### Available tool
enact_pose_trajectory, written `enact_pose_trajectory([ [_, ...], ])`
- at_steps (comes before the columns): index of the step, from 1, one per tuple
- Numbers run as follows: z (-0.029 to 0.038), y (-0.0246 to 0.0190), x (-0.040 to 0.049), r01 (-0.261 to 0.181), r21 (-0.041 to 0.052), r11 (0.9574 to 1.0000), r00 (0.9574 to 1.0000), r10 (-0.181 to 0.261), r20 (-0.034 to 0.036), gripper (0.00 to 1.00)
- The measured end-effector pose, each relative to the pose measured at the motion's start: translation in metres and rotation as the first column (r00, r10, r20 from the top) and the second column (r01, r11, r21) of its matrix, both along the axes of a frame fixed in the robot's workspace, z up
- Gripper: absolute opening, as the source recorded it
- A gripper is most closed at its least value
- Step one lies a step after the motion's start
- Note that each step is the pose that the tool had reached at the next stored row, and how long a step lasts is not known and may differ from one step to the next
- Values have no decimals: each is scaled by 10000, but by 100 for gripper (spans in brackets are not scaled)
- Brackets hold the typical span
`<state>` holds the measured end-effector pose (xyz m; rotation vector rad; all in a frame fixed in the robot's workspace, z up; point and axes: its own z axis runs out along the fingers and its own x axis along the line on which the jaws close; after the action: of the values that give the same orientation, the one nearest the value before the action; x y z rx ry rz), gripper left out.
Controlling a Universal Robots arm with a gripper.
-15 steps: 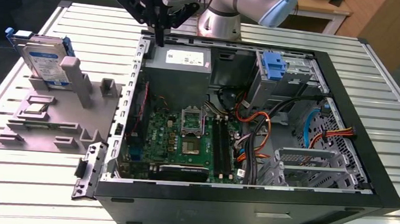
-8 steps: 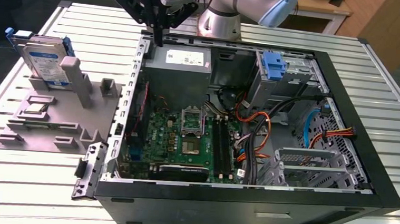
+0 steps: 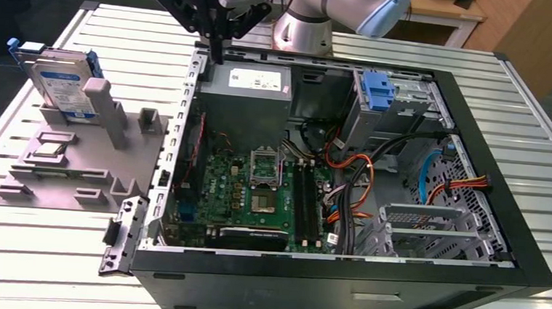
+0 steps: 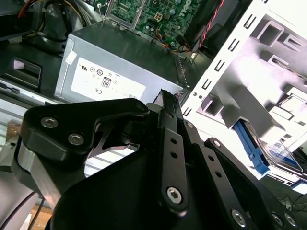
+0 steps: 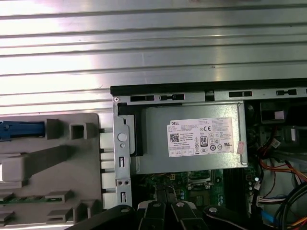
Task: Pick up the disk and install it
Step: 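Reach for the disk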
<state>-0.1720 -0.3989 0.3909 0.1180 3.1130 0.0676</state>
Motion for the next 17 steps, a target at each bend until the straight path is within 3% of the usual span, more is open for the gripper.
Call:
enact_pose_trajectory([
  [17, -1, 0, -71, 0, 0, 10000, 10000, 0, 0, 10],
])
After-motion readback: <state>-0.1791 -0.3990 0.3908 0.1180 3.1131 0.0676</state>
